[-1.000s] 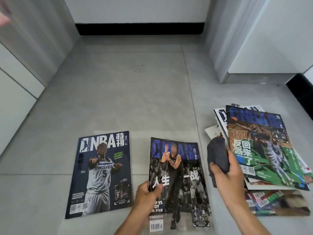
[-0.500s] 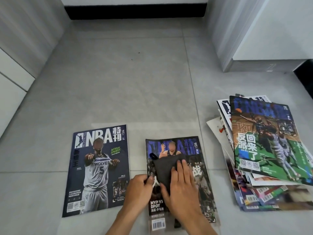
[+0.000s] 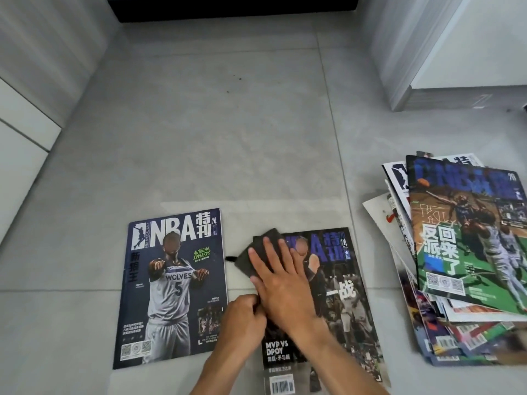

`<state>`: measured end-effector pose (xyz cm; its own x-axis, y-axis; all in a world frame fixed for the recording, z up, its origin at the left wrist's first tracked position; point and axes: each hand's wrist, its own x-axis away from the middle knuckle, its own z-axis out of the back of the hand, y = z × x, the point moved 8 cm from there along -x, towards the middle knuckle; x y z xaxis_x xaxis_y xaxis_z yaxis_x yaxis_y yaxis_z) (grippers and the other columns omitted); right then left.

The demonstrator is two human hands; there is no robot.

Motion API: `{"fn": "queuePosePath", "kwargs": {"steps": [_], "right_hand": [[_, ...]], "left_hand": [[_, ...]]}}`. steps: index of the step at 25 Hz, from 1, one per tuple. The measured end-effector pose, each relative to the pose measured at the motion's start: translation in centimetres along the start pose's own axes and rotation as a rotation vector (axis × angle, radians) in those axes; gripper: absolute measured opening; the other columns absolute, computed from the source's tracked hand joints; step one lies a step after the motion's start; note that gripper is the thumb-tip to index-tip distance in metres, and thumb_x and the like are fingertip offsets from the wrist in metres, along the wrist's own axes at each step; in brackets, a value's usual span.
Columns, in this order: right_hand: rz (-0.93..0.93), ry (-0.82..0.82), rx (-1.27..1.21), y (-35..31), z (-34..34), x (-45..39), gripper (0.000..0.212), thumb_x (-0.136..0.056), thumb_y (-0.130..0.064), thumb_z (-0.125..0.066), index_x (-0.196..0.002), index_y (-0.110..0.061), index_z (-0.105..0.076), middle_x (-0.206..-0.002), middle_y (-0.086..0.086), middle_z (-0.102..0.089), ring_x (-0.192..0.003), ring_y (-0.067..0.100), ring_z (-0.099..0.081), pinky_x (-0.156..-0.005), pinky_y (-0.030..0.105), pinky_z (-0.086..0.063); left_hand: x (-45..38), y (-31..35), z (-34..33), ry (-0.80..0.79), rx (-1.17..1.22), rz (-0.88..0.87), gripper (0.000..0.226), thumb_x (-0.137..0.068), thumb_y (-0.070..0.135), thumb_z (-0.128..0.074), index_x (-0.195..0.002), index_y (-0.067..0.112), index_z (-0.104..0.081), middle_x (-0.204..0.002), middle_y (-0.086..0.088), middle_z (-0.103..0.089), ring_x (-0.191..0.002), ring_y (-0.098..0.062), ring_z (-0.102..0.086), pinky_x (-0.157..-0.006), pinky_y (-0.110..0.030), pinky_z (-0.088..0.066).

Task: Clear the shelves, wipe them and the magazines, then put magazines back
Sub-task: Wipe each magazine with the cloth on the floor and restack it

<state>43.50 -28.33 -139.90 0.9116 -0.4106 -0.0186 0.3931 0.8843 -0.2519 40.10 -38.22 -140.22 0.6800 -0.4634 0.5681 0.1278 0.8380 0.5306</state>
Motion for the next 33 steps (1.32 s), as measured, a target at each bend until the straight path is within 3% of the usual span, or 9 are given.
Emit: {"fn": "queuePosePath", "kwargs": {"steps": [2,5,8,11,14,19,25,30,33], "right_hand": [[0.093,-0.022,0.025,2.7,0.8,-0.3,0.056,-0.101,-0.037,-0.047,-0.153,-0.033,-0.029,-0.161,0.003,-0.026,-0.150,0.032,-0.019,-0.119,0.054,-0.028],[-0.268,0.030,0.006,13.0,3.0,0.7,0.053,-0.104,-0.038,-0.035,-0.155,-0.028,-0.028,-0.163,0.007,-0.023,-0.152,0.034,-0.015,-0.119,0.057,-0.026],[-0.423,0.088,-0.009,12.1,2.9,1.7,0.055,-0.104,-0.036,-0.034,-0.157,-0.026,-0.024,-0.164,0.009,-0.017,-0.153,0.035,-0.009,-0.122,0.056,-0.018],[-0.088,0.063,-0.055,2.4,0.3,2.6,0.061,-0.100,-0.029,-0.049,-0.156,-0.028,-0.025,-0.164,0.005,-0.022,-0.153,0.028,-0.012,-0.122,0.053,-0.020],[0.211,-0.038,-0.019,4.4,0.5,4.4,0.057,-0.101,-0.038,-0.042,-0.155,-0.034,-0.027,-0.163,-0.004,-0.025,-0.153,0.019,-0.015,-0.122,0.050,-0.024],[-0.425,0.129,-0.067,12.7,3.1,9.8,0.055,-0.099,-0.035,-0.033,-0.153,-0.026,-0.036,-0.160,0.003,-0.030,-0.150,0.028,-0.024,-0.116,0.055,-0.030],[0.267,0.039,-0.061,-0.6,0.0,17.0,0.050,-0.098,-0.029,-0.039,-0.148,-0.034,-0.043,-0.157,-0.002,-0.041,-0.145,0.020,-0.037,-0.110,0.041,-0.033],[-0.160,0.085,-0.098,8.9,2.5,18.2,0.052,-0.104,-0.042,-0.029,-0.156,-0.032,-0.028,-0.165,-0.006,-0.022,-0.153,0.021,-0.018,-0.114,0.046,-0.025],[0.092,0.069,-0.095,1.4,-0.4,18.8,0.048,-0.102,-0.036,-0.034,-0.150,-0.034,-0.036,-0.163,-0.005,-0.026,-0.151,0.021,-0.019,-0.114,0.039,-0.027]], "left_hand": [[0.4,0.3,0.0,-0.028,0.025,-0.005,0.034,-0.100,0.032,-0.052,-0.069,0.020,-0.058,-0.061,0.010,-0.056,-0.054,-0.005,-0.051,-0.048,-0.020,-0.031],[0.3,0.2,-0.6,-0.104,-0.047,-0.024,0.036,-0.104,0.033,-0.043,-0.071,0.020,-0.050,-0.063,0.006,-0.050,-0.056,-0.008,-0.046,-0.053,-0.027,-0.033],[-0.8,0.0,-1.2,-0.271,-0.088,-0.001,0.032,-0.103,0.025,-0.040,-0.073,0.018,-0.049,-0.071,0.000,-0.054,-0.064,-0.015,-0.052,-0.060,-0.031,-0.040],[-1.1,0.0,-0.7,-0.301,-0.033,0.001,0.030,-0.099,0.023,-0.047,-0.073,0.015,-0.058,-0.071,-0.006,-0.065,-0.065,-0.021,-0.064,-0.066,-0.035,-0.053],[-1.1,0.3,-0.5,-0.250,-0.112,-0.084,0.031,-0.097,0.025,-0.050,-0.069,0.016,-0.057,-0.066,-0.001,-0.063,-0.065,-0.022,-0.064,-0.064,-0.033,-0.050],[-0.9,0.1,-0.9,-0.238,-0.164,-0.108,0.037,-0.101,0.026,-0.048,-0.069,0.008,-0.054,-0.068,-0.005,-0.059,-0.065,-0.022,-0.057,-0.063,-0.033,-0.045],[-1.3,-0.2,-0.7,-0.250,-0.123,-0.102,0.038,-0.098,0.024,-0.052,-0.061,0.012,-0.050,-0.067,-0.010,-0.067,-0.069,-0.027,-0.068,-0.069,-0.038,-0.056],[-1.1,-0.2,-0.7,-0.254,-0.128,-0.091,0.037,-0.100,0.025,-0.050,-0.069,0.005,-0.053,-0.074,-0.015,-0.069,-0.073,-0.030,-0.070,-0.074,-0.044,-0.057],[-0.9,0.2,-0.8,-0.306,-0.111,-0.065,0.037,-0.101,0.022,-0.048,-0.065,0.012,-0.050,-0.069,-0.008,-0.068,-0.066,-0.023,-0.069,-0.073,-0.037,-0.056]]}}
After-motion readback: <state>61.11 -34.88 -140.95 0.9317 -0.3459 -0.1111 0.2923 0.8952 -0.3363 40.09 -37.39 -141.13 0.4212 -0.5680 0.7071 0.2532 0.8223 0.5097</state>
